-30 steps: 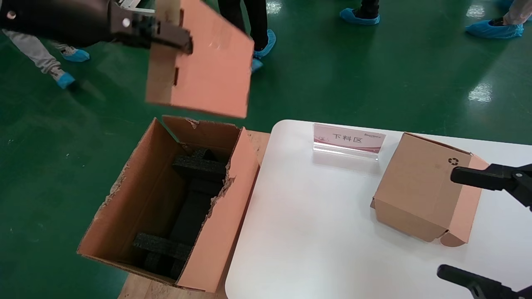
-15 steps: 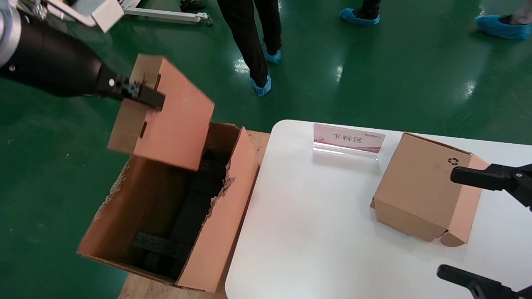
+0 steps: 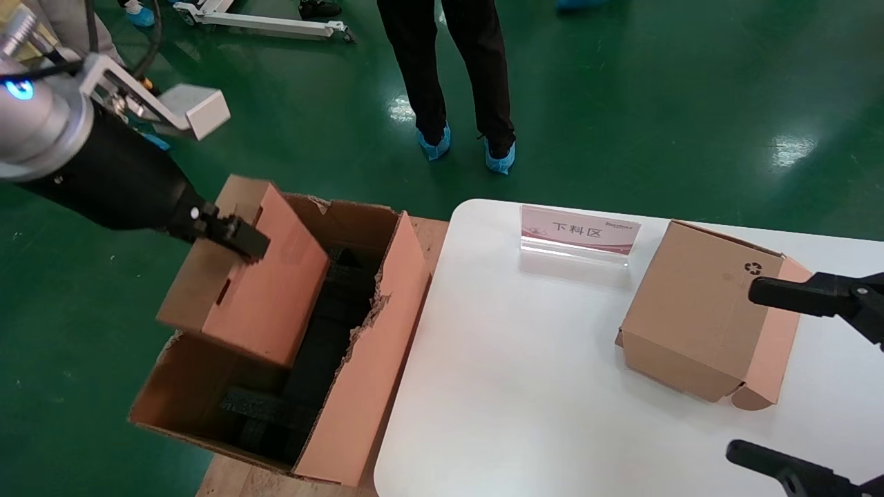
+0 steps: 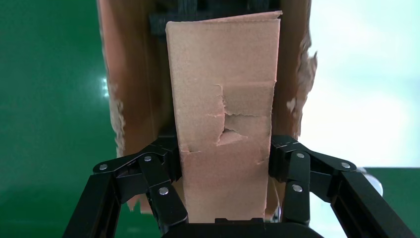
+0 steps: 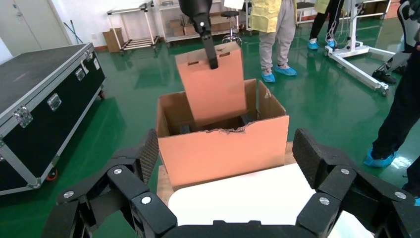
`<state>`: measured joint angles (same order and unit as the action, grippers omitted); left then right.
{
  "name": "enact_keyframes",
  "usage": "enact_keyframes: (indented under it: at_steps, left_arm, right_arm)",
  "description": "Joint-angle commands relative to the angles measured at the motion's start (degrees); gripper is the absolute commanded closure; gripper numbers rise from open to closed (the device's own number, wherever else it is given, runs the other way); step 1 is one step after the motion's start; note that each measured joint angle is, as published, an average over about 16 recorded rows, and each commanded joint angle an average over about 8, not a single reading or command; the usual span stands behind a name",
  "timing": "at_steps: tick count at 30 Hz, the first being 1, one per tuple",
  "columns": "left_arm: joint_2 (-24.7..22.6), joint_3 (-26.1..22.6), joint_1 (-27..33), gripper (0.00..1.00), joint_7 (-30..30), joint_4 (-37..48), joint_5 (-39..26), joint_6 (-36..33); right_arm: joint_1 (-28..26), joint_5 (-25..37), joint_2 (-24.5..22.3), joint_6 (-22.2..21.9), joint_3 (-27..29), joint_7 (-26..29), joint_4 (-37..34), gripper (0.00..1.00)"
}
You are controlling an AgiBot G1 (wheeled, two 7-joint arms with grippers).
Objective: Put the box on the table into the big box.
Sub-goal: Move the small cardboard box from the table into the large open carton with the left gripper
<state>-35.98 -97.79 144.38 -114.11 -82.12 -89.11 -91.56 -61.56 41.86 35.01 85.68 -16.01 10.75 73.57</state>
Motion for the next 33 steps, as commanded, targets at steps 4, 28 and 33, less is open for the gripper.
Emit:
enact_keyframes:
  at_steps: [4,28,33]
  left_arm:
    - [-1.1,-2.8,-1.1,1.0,-0.9,1.0,0.6,0.4]
    - [-4.6,-5.3,-12.9,1.0,0.9,9.3,-4.3,12.5]
    - [-4.3,-5.2,-14.5,1.0,2.1,10.4,-4.6,14.5]
  right_arm:
    - [0.0,0.0,0.0,0.0,0.0,0.0,0.0,0.0]
    - [0.0,0.0,0.0,0.0,0.0,0.0,0.0,0.0]
    - [0.0,0.0,0.0,0.0,0.0,0.0,0.0,0.0]
